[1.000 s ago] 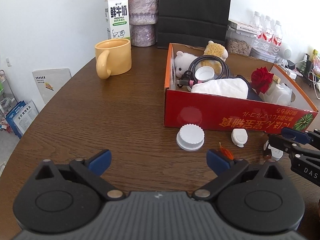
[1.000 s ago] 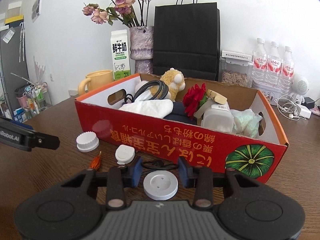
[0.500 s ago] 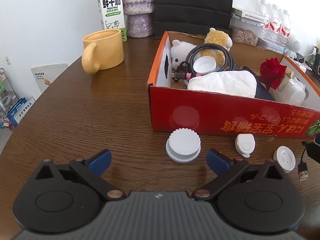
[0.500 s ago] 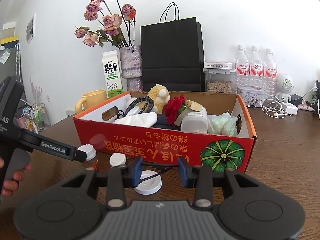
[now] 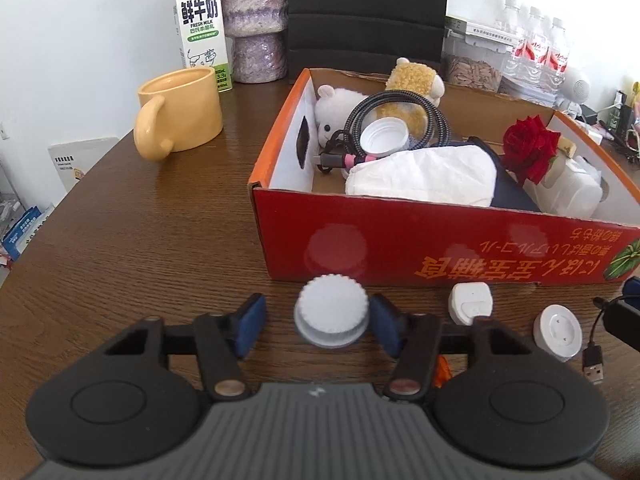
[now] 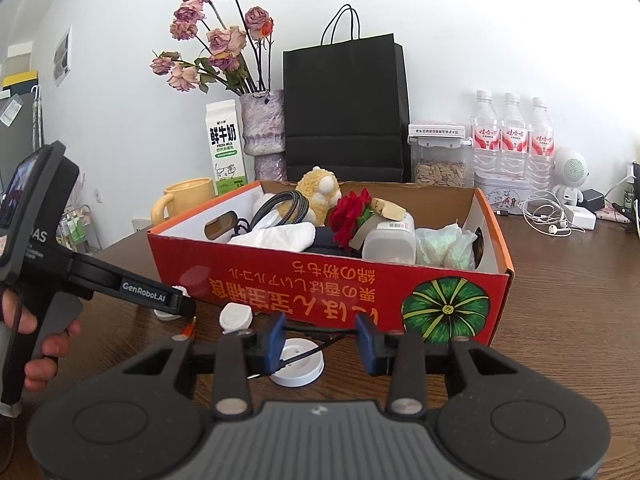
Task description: Organize objects
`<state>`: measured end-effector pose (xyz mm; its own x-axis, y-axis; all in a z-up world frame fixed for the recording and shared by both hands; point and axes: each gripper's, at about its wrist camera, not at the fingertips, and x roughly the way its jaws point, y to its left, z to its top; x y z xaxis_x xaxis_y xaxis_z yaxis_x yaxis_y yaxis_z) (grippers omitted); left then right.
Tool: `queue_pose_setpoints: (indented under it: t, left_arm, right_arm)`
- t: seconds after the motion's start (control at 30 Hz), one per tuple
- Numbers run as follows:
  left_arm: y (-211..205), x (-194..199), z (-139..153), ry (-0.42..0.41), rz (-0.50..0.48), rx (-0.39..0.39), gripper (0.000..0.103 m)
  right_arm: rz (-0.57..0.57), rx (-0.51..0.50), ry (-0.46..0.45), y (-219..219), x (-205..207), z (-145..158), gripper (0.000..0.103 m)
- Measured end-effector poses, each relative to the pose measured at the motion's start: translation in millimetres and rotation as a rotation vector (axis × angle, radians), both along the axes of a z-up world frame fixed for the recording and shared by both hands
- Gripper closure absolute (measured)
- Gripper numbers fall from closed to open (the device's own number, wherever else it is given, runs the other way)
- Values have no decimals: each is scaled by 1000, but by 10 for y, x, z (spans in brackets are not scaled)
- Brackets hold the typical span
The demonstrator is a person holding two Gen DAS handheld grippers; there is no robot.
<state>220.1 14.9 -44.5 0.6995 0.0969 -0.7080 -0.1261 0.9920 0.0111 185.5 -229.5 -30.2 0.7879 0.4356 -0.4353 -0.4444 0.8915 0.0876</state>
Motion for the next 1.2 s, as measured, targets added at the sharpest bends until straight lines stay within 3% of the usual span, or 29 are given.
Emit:
queue_pose_setpoints:
  t: [0.03, 0.53, 1.2]
  left_arm:
    - [-2, -19, 15, -6, -5, -1, 62]
    - [222, -348, 468, -122, -1, -57, 62]
    - [45, -137, 854, -214, -66, -67, 62]
  right_arm:
    - [0, -1, 1, 0, -2, -2, 66]
    - [-5, -2, -23, 12, -18, 21, 67]
    - [2, 13, -164, 104, 238, 580, 67]
